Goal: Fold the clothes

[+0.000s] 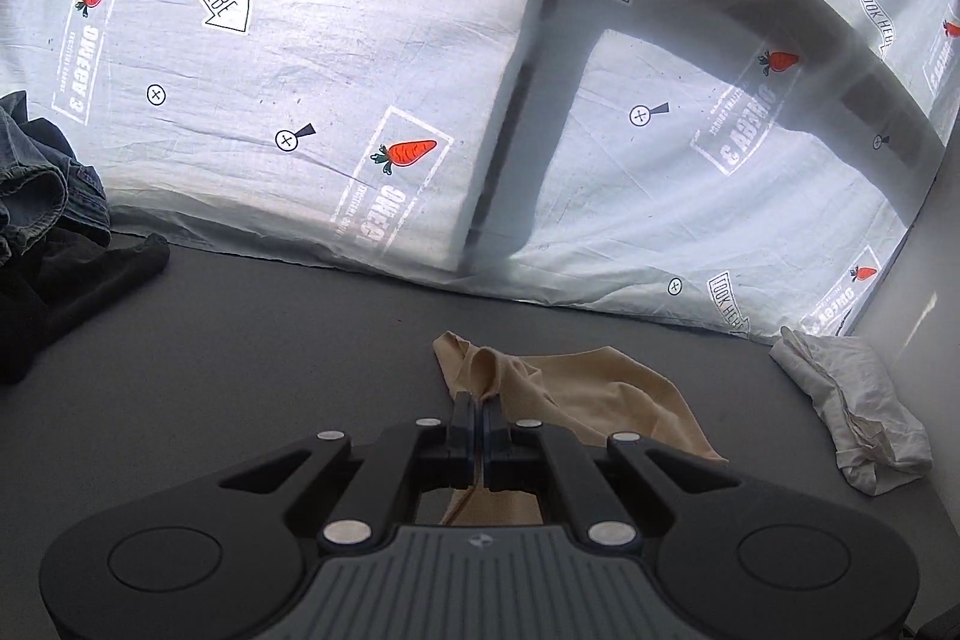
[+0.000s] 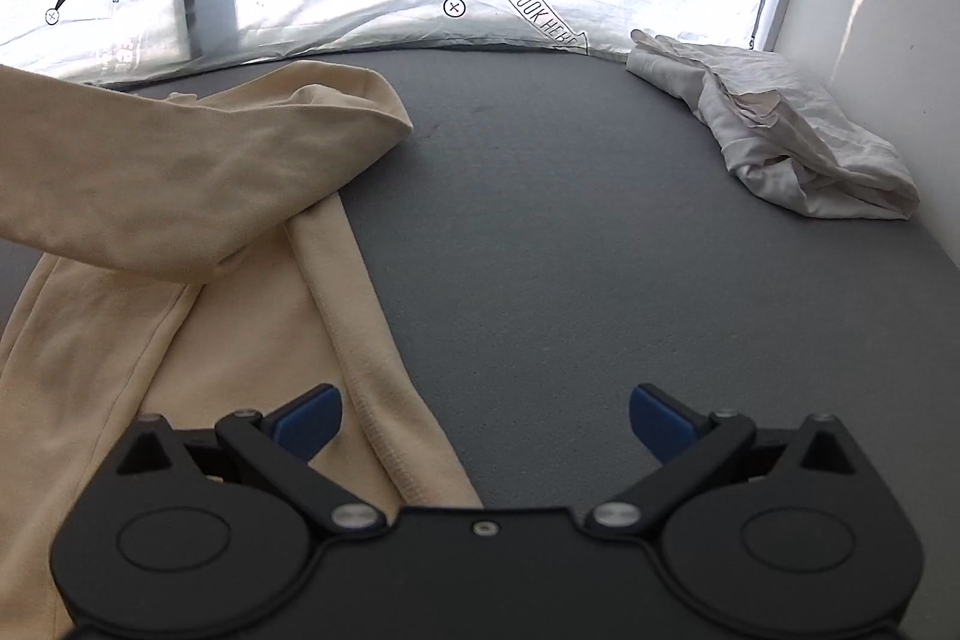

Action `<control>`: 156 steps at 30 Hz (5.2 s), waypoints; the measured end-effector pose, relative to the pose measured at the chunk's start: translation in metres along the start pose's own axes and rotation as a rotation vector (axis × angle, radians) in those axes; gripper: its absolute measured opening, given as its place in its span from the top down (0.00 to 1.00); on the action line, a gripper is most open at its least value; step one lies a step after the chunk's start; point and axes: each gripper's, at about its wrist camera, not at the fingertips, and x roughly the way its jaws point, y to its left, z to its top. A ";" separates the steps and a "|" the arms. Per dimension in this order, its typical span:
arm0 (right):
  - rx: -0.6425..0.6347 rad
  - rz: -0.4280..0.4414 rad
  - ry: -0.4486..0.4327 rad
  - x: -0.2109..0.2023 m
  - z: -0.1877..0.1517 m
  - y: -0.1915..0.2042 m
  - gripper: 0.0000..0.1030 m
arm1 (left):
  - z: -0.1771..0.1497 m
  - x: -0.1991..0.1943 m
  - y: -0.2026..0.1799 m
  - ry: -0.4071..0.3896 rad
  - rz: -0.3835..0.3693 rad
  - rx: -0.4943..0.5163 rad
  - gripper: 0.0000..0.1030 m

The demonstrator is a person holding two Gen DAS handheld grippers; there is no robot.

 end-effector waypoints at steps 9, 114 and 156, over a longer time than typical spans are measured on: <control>0.011 -0.076 0.012 -0.006 -0.008 0.011 0.00 | 0.054 -0.014 0.057 -0.139 0.026 -0.156 0.98; -0.396 0.130 -0.117 -0.045 -0.024 0.002 0.50 | -0.137 -0.027 -0.074 0.489 0.067 0.149 0.52; 0.458 0.870 0.371 -0.027 -0.063 -0.023 0.97 | -0.194 -0.024 -0.074 0.553 0.107 0.233 0.00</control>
